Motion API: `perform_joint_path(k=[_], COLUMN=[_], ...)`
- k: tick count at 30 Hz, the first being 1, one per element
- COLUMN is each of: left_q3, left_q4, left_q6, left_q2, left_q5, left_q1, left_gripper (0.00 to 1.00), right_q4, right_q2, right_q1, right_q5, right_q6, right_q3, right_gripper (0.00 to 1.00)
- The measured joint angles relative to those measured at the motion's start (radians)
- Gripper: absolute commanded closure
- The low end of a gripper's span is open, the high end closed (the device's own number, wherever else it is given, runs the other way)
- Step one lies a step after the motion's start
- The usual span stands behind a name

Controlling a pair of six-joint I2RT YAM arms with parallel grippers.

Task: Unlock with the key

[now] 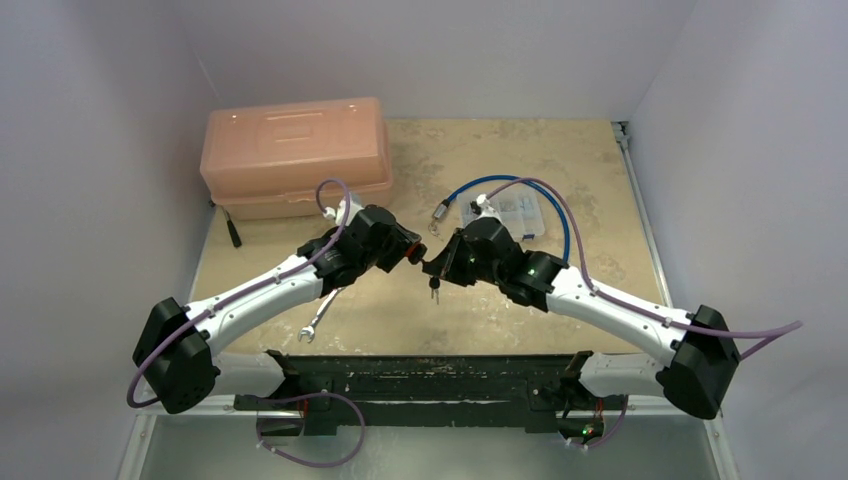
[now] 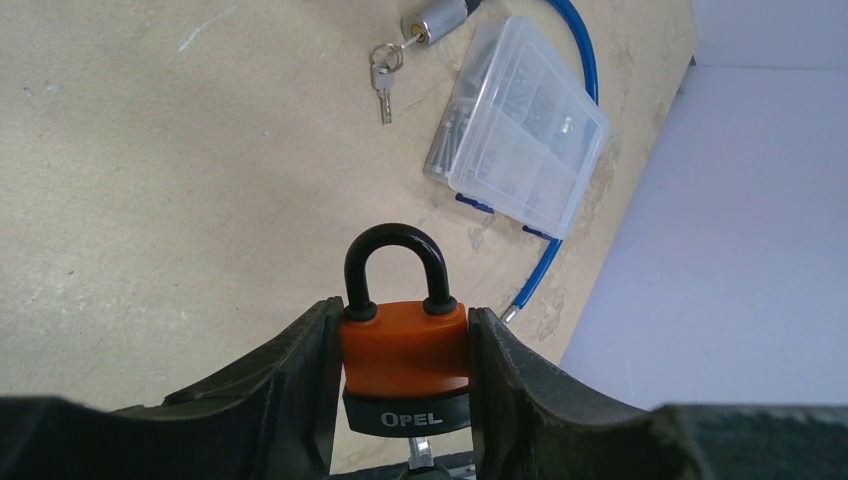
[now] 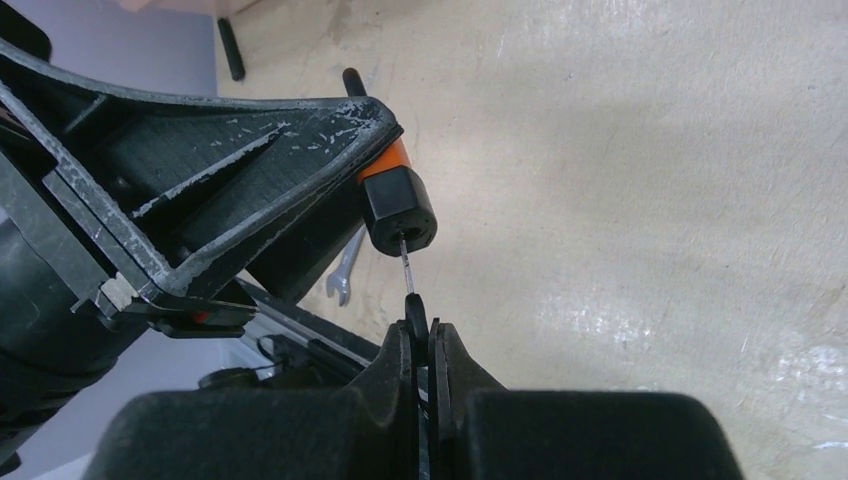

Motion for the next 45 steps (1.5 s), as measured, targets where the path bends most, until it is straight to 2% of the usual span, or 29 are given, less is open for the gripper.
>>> perform_joint_path(k=[7, 11, 23, 29, 45], left_q3=[0.001, 0.002, 0.004, 0.005, 0.005], left_q4=[-0.006, -0.004, 0.002, -0.003, -0.002], left_q6=[0.0, 0.0, -0.006, -0.014, -0.04], left_q2=[0.001, 0.001, 0.002, 0.003, 0.023], left_q5=[-0.038, -0.039, -0.021, -0.034, -0.087], left_q1=[0.0, 0.0, -0.02, -0.028, -0.036], left_gripper=[1.0, 1.0, 1.0, 1.0, 1.0], right_q4=[-0.01, -0.011, -0.005, 0.002, -0.04], right_q2=[0.042, 0.038, -0.034, -0.034, 0.043], right_q1=[0.001, 0.001, 0.0, 0.0, 0.054], right_q5=[0.018, 0.023, 0.028, 0.021, 0.166], right_q6=[-0.146, -0.165, 0.081, 0.122, -0.225], right_q3=[0.039, 0.04, -0.028, -0.035, 0.04], right_gripper=[1.0, 1.0, 1.0, 1.0, 1.0])
